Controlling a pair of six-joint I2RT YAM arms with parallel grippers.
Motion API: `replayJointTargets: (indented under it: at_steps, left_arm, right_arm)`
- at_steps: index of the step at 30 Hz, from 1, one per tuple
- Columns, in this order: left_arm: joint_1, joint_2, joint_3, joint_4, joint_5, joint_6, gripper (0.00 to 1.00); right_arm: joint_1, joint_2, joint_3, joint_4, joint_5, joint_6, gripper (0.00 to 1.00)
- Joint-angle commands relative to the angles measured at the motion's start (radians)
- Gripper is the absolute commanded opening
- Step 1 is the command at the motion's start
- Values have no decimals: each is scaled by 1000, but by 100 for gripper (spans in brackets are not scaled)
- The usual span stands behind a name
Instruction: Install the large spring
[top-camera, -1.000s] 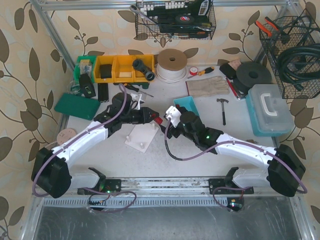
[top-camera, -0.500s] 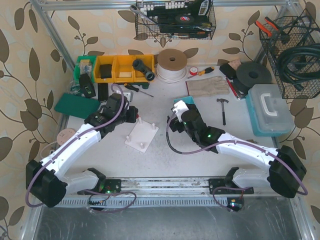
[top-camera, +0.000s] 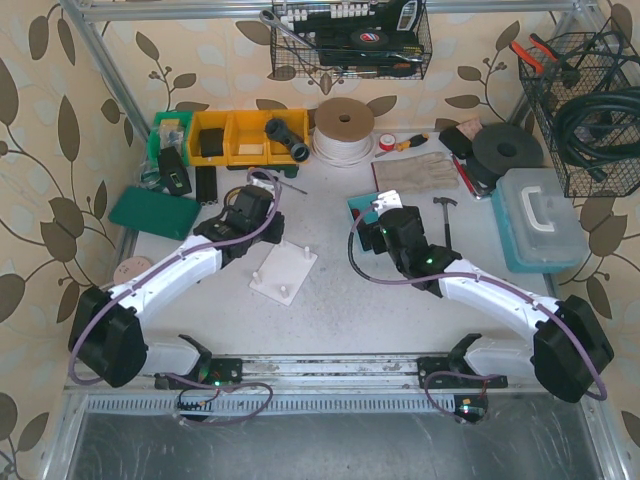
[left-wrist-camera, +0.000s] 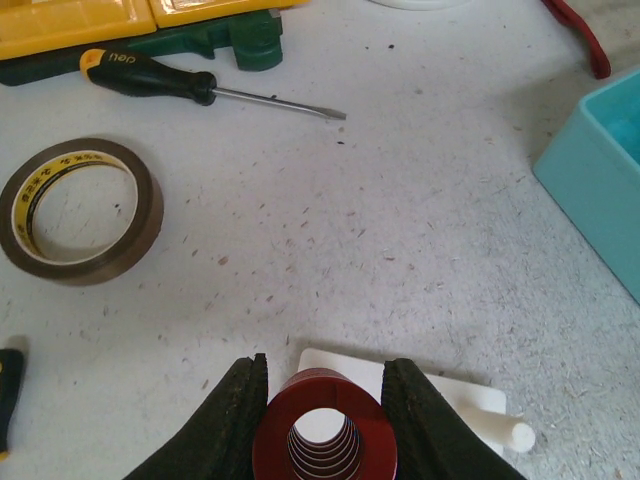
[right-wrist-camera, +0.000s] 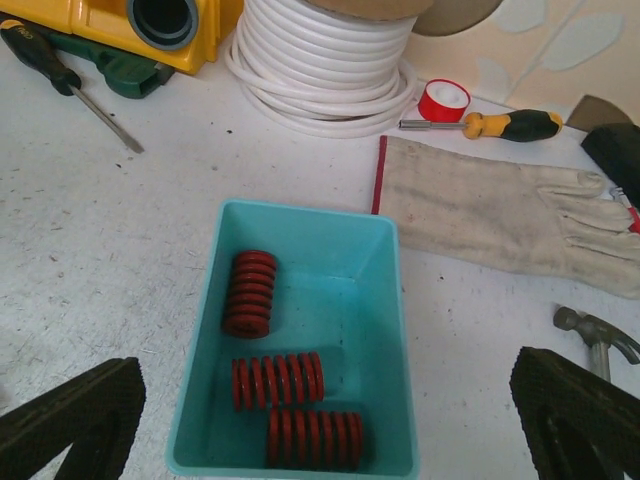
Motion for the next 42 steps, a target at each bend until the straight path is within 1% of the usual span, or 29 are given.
replayJointTargets:
  at_steps: [1, 10, 18, 21, 33, 37, 42]
  left_arm:
    - [-13, 29, 7, 104, 13, 25, 0]
    - [-13, 81, -8, 124, 39, 16, 0]
    - [-14, 123, -10, 132, 11, 19, 0]
    - [-13, 167, -10, 131, 14, 18, 0]
    - [-13, 228, -58, 194, -1, 23, 0]
    - [-13, 227, -64, 207, -8, 26, 13]
    - [-13, 213, -60, 197, -12, 31, 33]
  right_arm:
    - [0, -18, -13, -11, -20, 25, 99]
    - [-2, -24, -8, -27, -13, 20, 99]
    - [-2, -24, -5, -33, -20, 19, 99]
    - [-2, -24, -5, -36, -20, 18, 99]
    - [-13, -25, -14, -27, -37, 18, 99]
    - [-22, -30, -19, -23, -49, 20, 99]
    - [-31, -27, -19, -22, -68, 24, 99]
